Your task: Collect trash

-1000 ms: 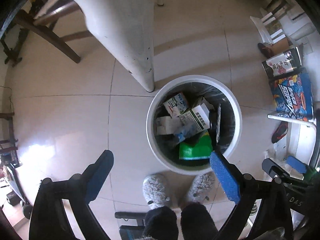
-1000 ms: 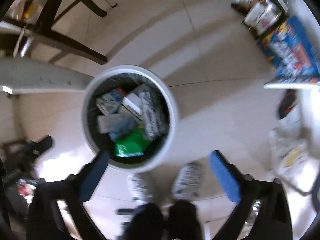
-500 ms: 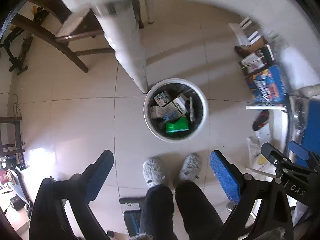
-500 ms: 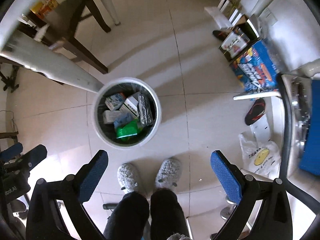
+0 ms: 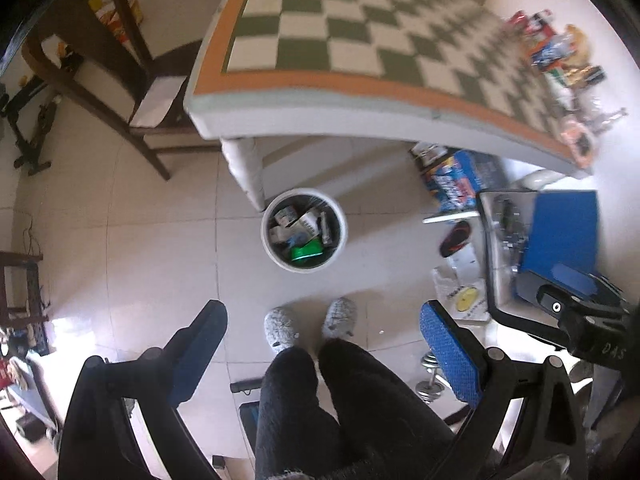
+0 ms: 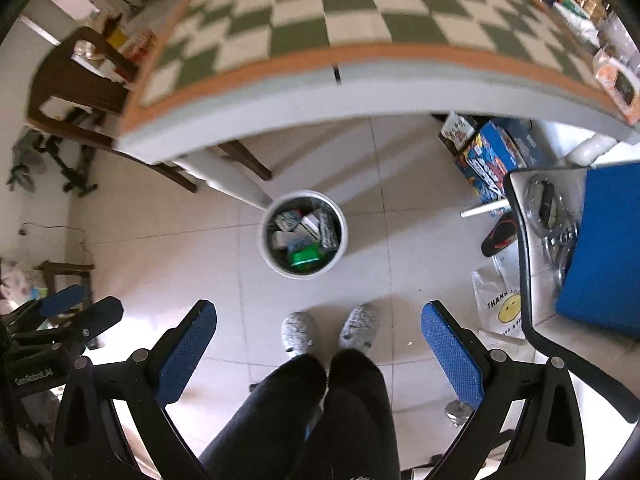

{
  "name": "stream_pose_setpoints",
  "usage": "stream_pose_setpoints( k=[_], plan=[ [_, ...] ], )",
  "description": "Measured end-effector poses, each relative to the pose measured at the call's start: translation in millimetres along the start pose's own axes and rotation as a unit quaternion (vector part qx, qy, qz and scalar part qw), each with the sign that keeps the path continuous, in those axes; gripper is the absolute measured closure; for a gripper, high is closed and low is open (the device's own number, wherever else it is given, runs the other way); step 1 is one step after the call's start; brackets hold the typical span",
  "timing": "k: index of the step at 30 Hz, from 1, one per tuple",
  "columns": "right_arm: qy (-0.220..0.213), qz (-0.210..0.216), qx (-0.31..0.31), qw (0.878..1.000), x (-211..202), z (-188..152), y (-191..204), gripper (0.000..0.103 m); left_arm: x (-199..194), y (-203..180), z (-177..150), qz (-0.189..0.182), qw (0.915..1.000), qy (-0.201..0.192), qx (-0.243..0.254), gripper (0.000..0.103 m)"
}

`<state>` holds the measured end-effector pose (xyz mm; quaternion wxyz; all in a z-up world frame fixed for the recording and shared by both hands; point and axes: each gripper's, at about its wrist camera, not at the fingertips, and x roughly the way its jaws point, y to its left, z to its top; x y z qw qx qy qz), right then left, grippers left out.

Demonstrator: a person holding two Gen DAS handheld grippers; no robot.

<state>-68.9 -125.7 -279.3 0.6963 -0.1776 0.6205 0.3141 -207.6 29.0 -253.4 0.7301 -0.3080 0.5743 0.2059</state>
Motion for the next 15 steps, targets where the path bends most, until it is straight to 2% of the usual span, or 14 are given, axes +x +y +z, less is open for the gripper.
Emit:
stream_pose_setpoints(
  k=[8, 15],
  plan=[
    [-0.018, 0.054, -0.016, 0.998, -101.6, -10.0, 12.7, 0.0, -73.6, -10.8, -13.0, -0.058, 0.998, -0.026, -0.004, 0.004],
    [-0.02, 0.086, -0.027, 0.996, -150.6, -16.8, 25.0, 0.0, -115.5, -11.4, -16.2, -0.092, 0.9941, -0.053, -0.02, 0.004]
  ],
)
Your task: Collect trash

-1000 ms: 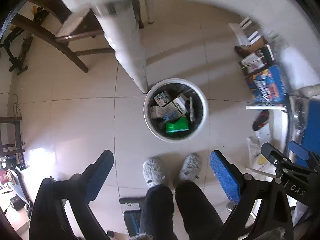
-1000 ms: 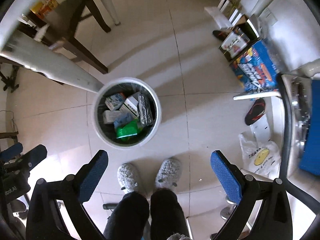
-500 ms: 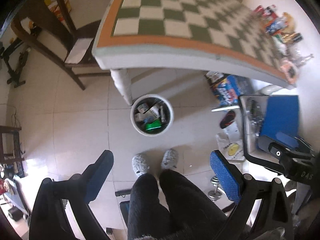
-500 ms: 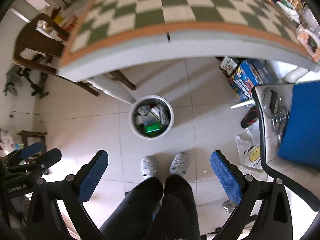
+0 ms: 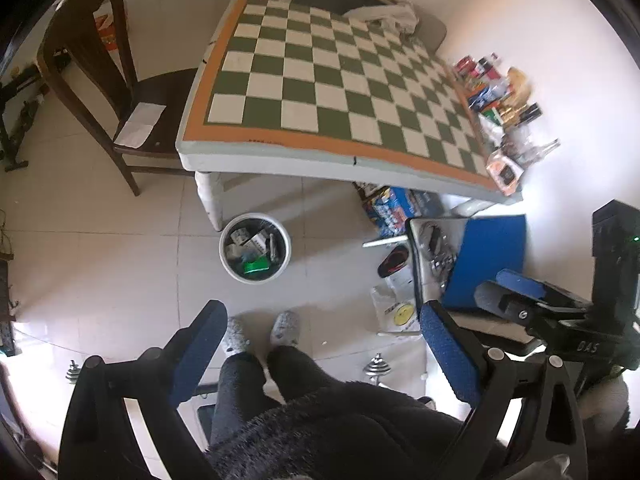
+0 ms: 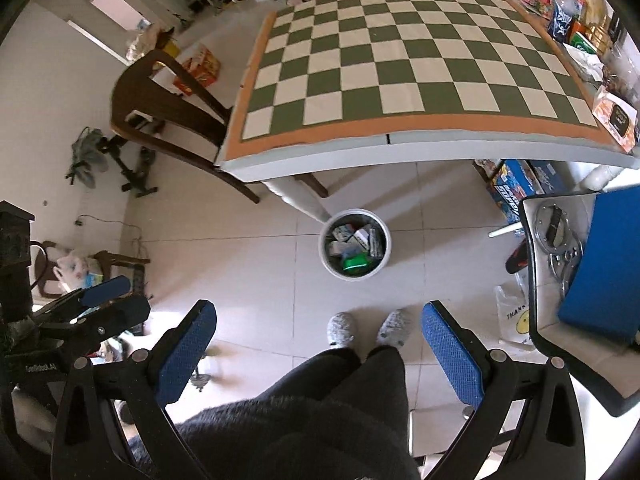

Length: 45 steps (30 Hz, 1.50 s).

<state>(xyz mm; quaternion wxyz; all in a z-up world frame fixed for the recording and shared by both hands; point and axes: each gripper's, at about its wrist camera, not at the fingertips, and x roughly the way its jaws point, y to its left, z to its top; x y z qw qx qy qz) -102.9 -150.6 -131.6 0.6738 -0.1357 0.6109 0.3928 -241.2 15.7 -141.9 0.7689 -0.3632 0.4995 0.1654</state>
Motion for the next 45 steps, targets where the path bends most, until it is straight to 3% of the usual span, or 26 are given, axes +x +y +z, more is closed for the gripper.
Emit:
stream_pose_setpoints(
  k=[14, 20, 45],
  plan=[
    [0.006, 0.014, -0.023, 1.0, -29.6, 2.6, 16.3, 0.0, -19.9, -3.9, -2.9, -0.018, 0.9998, -0.008, -0.006, 0.004],
    [0.009, 0.014, -0.027, 1.0, -29.0, 4.5, 18.4, 0.0, -20.8, -3.0, -4.1, -0.015, 0.9998, -0.007, -0.007, 0.0],
    [0.023, 0.015, -0.046, 0.999, -26.8, -2.5, 12.1, 0.0, -22.9, -0.6, -6.0, -0.013, 0.9999, -0.005, -0.007, 0.0]
  ],
)
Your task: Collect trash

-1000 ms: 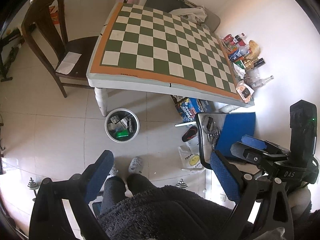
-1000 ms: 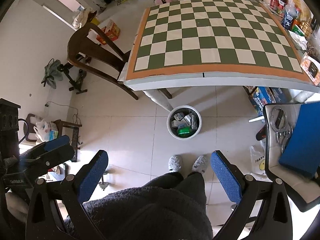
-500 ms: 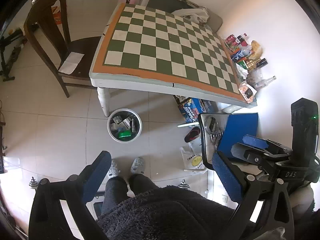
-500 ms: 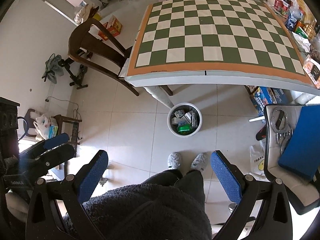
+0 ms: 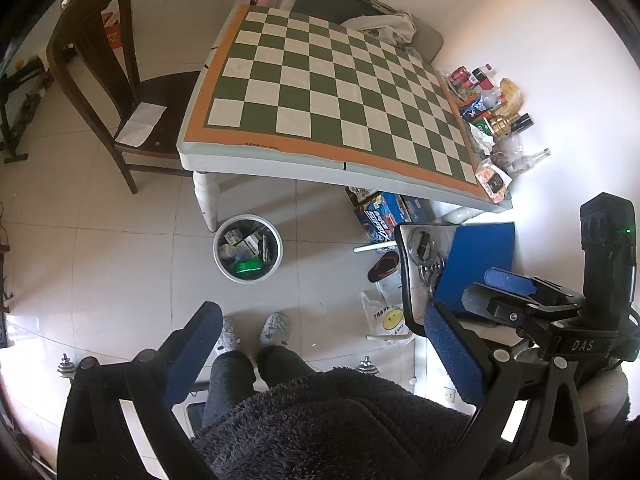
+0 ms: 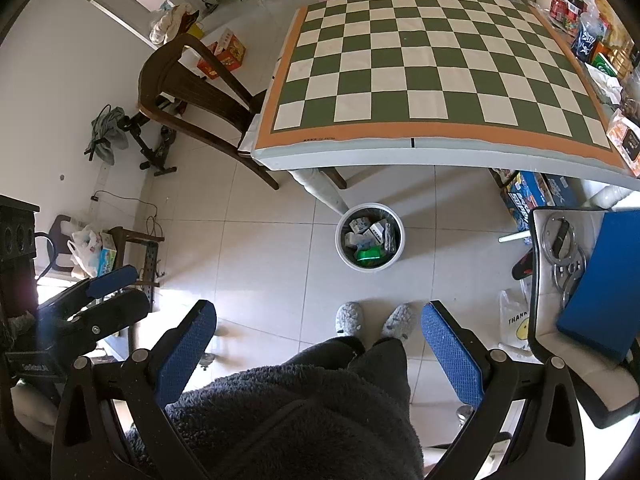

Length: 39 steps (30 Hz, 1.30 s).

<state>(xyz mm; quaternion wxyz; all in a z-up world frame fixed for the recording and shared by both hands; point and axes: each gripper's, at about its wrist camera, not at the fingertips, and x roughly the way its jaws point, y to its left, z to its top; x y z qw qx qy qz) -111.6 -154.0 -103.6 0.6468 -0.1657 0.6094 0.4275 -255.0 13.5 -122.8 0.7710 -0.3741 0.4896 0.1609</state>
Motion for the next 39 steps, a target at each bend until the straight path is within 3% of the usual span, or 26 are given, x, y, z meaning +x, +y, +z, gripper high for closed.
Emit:
stream_pose_setpoints(
  k=[17, 39],
  plan=[
    [0.002, 0.008, 0.01, 1.0, 1.1, -27.8, -5.5, 0.0, 1.3, -2.2, -4.0, -0.002, 1.0, 0.002, 0.002, 0.0],
    [0.0, 0.012, 0.014, 1.0, -2.9, -30.1, -8.6, 0.0, 0.2, -1.1, -6.0, -0.001, 1.0, 0.0, 0.004, 0.0]
  ],
)
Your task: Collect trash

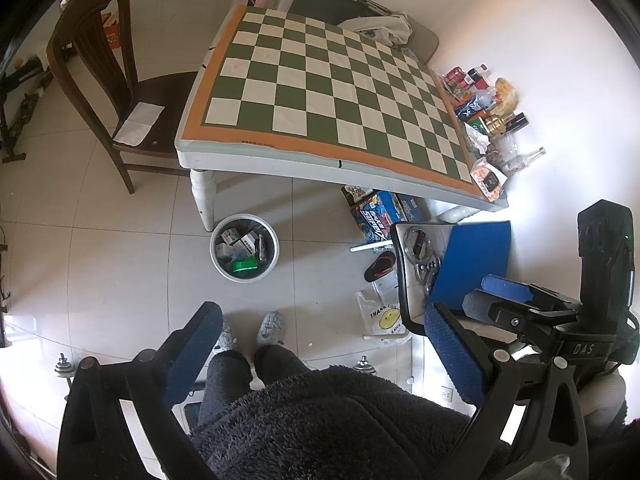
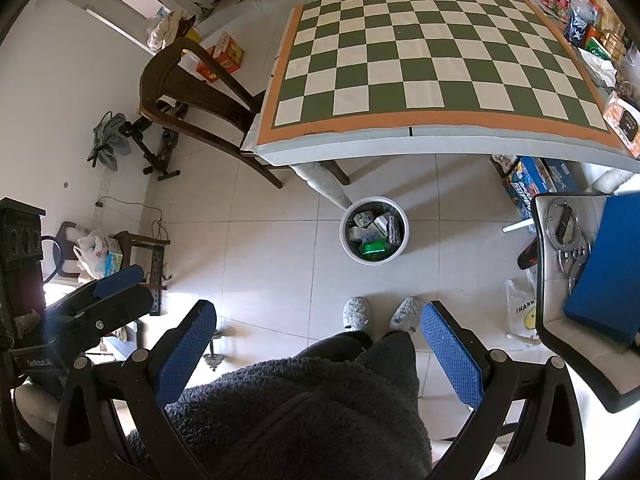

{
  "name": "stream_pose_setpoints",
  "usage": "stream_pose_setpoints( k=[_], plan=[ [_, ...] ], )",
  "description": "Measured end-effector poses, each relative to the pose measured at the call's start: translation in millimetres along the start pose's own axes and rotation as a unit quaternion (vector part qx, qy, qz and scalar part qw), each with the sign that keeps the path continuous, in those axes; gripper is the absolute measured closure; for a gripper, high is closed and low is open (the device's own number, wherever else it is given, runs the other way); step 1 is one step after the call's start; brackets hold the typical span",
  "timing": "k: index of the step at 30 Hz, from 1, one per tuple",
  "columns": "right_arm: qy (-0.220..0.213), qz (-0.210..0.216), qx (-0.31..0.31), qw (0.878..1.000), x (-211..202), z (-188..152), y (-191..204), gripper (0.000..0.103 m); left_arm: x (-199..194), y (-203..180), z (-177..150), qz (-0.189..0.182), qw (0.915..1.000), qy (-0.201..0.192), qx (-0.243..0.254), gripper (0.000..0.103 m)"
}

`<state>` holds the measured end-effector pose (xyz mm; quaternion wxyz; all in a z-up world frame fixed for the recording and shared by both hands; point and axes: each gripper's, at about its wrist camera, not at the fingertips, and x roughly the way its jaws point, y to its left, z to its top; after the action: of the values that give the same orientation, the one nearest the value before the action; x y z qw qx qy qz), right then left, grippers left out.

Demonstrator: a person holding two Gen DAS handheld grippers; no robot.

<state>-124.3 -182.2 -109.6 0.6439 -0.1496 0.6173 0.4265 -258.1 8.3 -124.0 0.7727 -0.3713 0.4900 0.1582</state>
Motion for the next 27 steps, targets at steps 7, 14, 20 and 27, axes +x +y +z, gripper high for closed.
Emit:
stream_pose_setpoints(
  k=[7, 14, 20, 27],
  plan=[
    [0.0, 0.0, 0.0, 1.0, -2.1, 3.2, 4.7, 0.0, 0.9, 2.1, 0.7, -0.001, 1.0, 0.0, 0.001, 0.0],
    [0.0, 0.001, 0.0, 1.0, -2.2, 3.5, 4.4, 0.0, 0.5, 4.1, 1.4, -0.001, 1.0, 0.001, 0.003, 0.0],
    [0.0, 0.001, 0.002, 1.0, -1.4, 4.4, 5.7, 0.0, 0.5, 5.9, 1.9, 0.0, 1.0, 0.001, 0.004, 0.0],
    [0.0, 0.001, 0.004, 1.0, -2.1, 4.6, 7.1, 0.0, 0.0, 3.7, 0.8, 0.001, 1.0, 0.001, 0.002, 0.0]
  ],
)
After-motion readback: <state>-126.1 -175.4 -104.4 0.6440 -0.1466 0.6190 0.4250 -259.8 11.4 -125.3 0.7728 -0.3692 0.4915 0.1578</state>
